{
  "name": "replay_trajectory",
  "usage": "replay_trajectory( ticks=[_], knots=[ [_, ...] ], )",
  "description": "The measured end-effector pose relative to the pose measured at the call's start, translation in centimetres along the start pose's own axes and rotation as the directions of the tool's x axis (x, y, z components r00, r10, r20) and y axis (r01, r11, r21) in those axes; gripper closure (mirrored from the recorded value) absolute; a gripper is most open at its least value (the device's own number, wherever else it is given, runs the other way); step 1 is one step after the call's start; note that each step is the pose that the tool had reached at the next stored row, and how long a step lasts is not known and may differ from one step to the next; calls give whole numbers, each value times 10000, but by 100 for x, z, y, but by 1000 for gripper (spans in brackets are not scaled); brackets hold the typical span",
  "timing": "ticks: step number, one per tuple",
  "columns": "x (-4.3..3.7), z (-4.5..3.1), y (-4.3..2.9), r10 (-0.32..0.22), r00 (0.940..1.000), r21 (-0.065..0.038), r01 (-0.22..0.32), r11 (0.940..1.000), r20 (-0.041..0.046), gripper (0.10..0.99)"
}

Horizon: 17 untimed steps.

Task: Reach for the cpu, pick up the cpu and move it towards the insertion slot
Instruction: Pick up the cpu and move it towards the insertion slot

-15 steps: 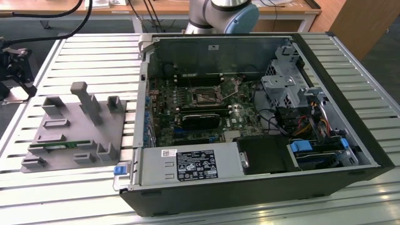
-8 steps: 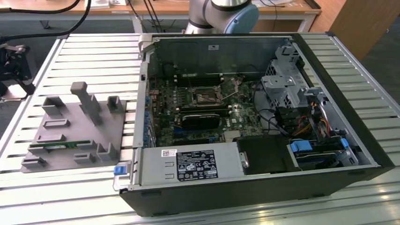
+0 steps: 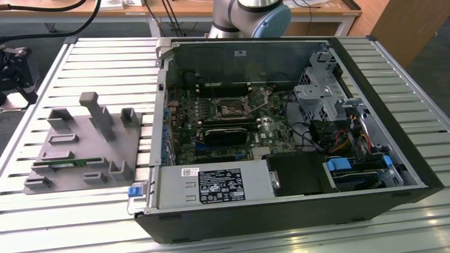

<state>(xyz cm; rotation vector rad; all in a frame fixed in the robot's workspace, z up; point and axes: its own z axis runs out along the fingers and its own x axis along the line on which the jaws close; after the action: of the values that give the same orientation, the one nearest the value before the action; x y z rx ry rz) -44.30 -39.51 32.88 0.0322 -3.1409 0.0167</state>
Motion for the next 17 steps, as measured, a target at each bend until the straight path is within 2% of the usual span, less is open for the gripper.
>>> replay_trajectory(
  ticks=[17],
  knots=[
    [0,-112,10,0,10000,47,0,10000,1,545]
  ],
)
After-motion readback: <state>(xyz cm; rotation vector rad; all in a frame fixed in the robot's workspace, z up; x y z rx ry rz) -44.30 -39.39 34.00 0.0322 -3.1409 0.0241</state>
